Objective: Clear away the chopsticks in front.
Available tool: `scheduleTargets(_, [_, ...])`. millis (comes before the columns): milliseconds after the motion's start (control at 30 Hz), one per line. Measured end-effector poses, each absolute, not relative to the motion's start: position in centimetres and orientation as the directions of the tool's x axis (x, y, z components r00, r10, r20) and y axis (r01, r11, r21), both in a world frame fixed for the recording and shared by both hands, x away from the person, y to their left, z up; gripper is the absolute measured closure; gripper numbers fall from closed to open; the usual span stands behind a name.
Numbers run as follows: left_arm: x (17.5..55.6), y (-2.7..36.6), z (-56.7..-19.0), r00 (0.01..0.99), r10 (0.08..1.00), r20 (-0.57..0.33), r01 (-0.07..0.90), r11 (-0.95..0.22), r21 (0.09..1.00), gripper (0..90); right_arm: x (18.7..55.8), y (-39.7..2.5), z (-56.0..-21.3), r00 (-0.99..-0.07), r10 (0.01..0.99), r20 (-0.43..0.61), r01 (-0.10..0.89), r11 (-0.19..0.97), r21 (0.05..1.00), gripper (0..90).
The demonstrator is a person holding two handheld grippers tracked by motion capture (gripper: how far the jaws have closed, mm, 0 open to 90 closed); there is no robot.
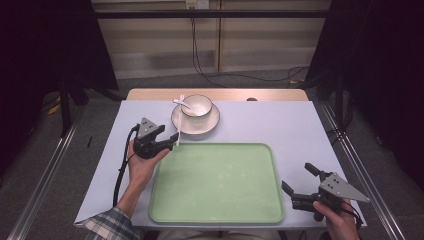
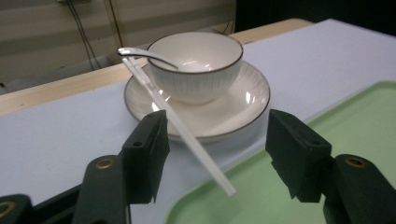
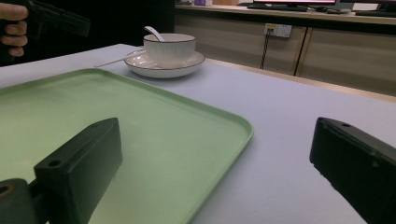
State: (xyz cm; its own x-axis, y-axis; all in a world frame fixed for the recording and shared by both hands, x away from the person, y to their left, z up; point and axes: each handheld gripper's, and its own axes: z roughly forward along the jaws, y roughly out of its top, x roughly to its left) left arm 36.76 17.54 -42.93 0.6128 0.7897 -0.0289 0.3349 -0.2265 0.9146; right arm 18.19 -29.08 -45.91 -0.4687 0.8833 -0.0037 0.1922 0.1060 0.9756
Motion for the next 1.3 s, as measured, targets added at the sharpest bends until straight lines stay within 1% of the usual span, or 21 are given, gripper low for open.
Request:
scheduleTargets(100, [37.4,17.4,-42.7,0.612,0.790,-0.031,0.332,-0.221,0.917,38.2,18.2,-29.1,-45.9,-0.469,0.883,-0.003,0.191,0.105,0.976,2.0])
scheduleTargets(167, [37.8,17.2,-42.5,0.602,0.798,-0.041,0.346,-0.214,0.914,39.3,18.2,-29.1,-45.9,-0.469,0.883,-0.002,0.191,0.104,0.976,2.0])
scheduleTargets(200, [38.0,17.2,-42.4,0.596,0.802,-0.037,0.347,-0.216,0.912,38.3,18.2,-29.1,-45.9,-0.468,0.884,-0.002,0.192,0.103,0.976,2.0])
scheduleTargets(233, [38.2,17.3,-42.4,0.589,0.808,-0.023,0.344,-0.225,0.912,39.5,18.2,-29.1,-45.9,-0.472,0.882,-0.001,0.193,0.105,0.976,2.0])
scheduleTargets(267, [38.5,17.3,-42.4,0.586,0.810,-0.016,0.368,-0.249,0.896,41.5,18.2,-29.0,-45.9,-0.470,0.883,-0.001,0.192,0.103,0.976,2.0])
scheduleTargets(300, [39.0,17.3,-42.5,0.574,0.818,-0.032,0.401,-0.247,0.882,40.5,18.2,-29.0,-46.0,-0.469,0.883,-0.002,0.193,0.105,0.976,2.0])
scheduleTargets(333, [39.5,17.4,-42.5,0.574,0.816,-0.072,0.441,-0.234,0.866,38.0,18.3,-29.1,-46.0,-0.464,0.886,-0.003,0.194,0.105,0.975,2.0])
scheduleTargets(367, [39.8,17.4,-42.6,0.560,0.823,-0.092,0.455,-0.212,0.865,40.1,18.2,-29.1,-46.0,-0.464,0.886,-0.002,0.196,0.105,0.975,2.1])
scheduleTargets(467, [41.1,17.5,-42.6,0.547,0.833,-0.084,0.487,-0.235,0.841,41.6,18.2,-29.1,-46.0,-0.465,0.886,-0.001,0.195,0.103,0.975,2.1])
scheduleTargets(533, [41.6,17.5,-42.6,0.539,0.839,-0.071,0.487,-0.242,0.839,43.7,18.2,-29.1,-46.0,-0.463,0.887,0.000,0.199,0.104,0.974,2.1])
scheduleTargets(667, [42.6,17.1,-42.4,0.539,0.837,-0.098,0.484,-0.212,0.849,46.8,18.3,-29.1,-46.0,-0.468,0.884,-0.001,0.197,0.106,0.975,2.1])
scheduleTargets(700, [42.7,17.0,-42.4,0.535,0.840,-0.095,0.480,-0.209,0.852,50.1,18.3,-29.0,-46.0,-0.465,0.885,-0.003,0.195,0.106,0.975,2.1])
scheduleTargets(800, [43.0,16.4,-42.3,0.527,0.845,-0.095,0.473,-0.198,0.858,51.8,18.3,-29.1,-46.0,-0.467,0.884,-0.003,0.195,0.107,0.975,2.0])
scheduleTargets(867, [43.3,15.9,-42.3,0.525,0.845,-0.100,0.466,-0.188,0.865,51.4,18.3,-29.1,-46.0,-0.471,0.882,-0.002,0.195,0.106,0.975,2.1])
scheduleTargets(933, [43.6,15.5,-42.3,0.522,0.848,-0.094,0.466,-0.191,0.864,50.4,18.3,-29.1,-46.0,-0.467,0.884,-0.004,0.194,0.107,0.975,2.0])
scheduleTargets(1033, [44.0,15.1,-42.3,0.534,0.841,-0.086,0.466,-0.208,0.860,52.5,18.2,-29.1,-46.0,-0.472,0.882,-0.002,0.194,0.106,0.975,2.0])
scheduleTargets(1067, [44.2,15.1,-42.3,0.543,0.834,-0.099,0.471,-0.205,0.858,55.7,18.2,-29.1,-46.0,-0.476,0.880,-0.002,0.195,0.108,0.975,2.1])
scheduleTargets(1133, [44.6,15.1,-42.5,0.535,0.837,-0.116,0.486,-0.193,0.852,56.6,18.3,-29.0,-46.0,-0.473,0.881,-0.003,0.195,0.108,0.975,2.1])
scheduleTargets(1167, [44.9,15.1,-42.6,0.540,0.835,-0.103,0.489,-0.212,0.846,57.4,18.3,-29.0,-46.0,-0.476,0.880,-0.002,0.197,0.108,0.974,2.0])
scheduleTargets(1200, [45.1,15.1,-42.7,0.541,0.835,-0.099,0.497,-0.222,0.839,61.0,18.2,-29.0,-46.0,-0.473,0.881,-0.001,0.199,0.108,0.974,2.1])
scheduleTargets(1300, [45.8,15.1,-42.9,0.536,0.839,-0.094,0.506,-0.231,0.831,64.0,18.3,-29.1,-46.0,-0.481,0.877,0.000,0.199,0.109,0.974,2.1])
